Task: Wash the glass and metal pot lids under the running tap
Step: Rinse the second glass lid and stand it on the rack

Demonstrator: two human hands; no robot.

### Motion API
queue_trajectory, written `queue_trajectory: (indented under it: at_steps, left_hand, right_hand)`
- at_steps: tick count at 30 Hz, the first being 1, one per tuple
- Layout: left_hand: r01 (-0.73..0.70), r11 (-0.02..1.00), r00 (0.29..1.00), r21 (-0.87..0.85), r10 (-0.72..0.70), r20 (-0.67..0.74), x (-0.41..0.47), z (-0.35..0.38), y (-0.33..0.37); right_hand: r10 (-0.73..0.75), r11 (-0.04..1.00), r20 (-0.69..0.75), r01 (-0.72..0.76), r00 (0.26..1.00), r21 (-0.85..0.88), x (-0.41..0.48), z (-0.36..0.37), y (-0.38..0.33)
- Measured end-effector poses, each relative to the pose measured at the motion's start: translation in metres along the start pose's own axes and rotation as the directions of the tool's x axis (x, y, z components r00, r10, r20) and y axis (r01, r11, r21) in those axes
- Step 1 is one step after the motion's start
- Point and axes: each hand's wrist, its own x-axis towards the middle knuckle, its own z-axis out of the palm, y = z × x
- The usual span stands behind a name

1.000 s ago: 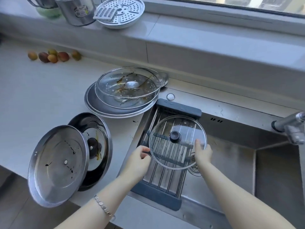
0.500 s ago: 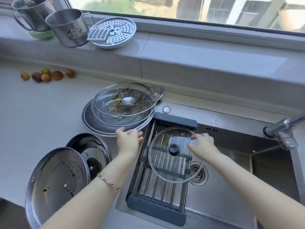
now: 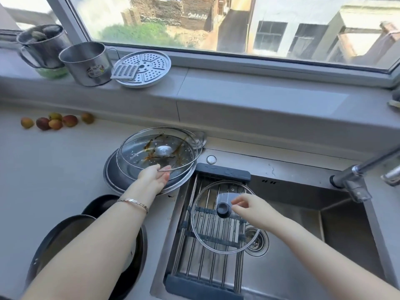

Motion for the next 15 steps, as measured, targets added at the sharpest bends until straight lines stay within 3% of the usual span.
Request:
queue_trajectory:
  at_steps: [5, 9, 12, 15]
  left_hand:
    - [-0.059, 0.998, 0.998, -0.038, 0.059, 0.007, -0.024, 0.001, 0.003]
    - [-0.233, 0.972, 0.970, -0.009, 0.233, 0.073, -0.059, 0.002, -0.011]
    - [-0.342, 0.937, 0.923, 0.063, 0.323, 0.208, -0.091, 0.003, -0.021]
    - [-0.374, 0.917, 0.890, 0.143, 0.311, 0.332, -0.122, 0.011, -0.031]
  right_hand:
    - [0.006, 0.999, -0.058, -0.003, 0.998, 0.045, -0.007, -0.001, 0.015]
    - [0.000, 0.998, -0.132, 0.009, 0.991, 0.069, -0.019, -0.011, 0.032]
    - [0.018, 0.995, -0.184, 0.001, 0.983, 0.102, -0.031, -0.026, 0.057]
    - [0.059, 0.990, -0.254, -0.023, 0.965, 0.142, -0.046, -0.046, 0.091]
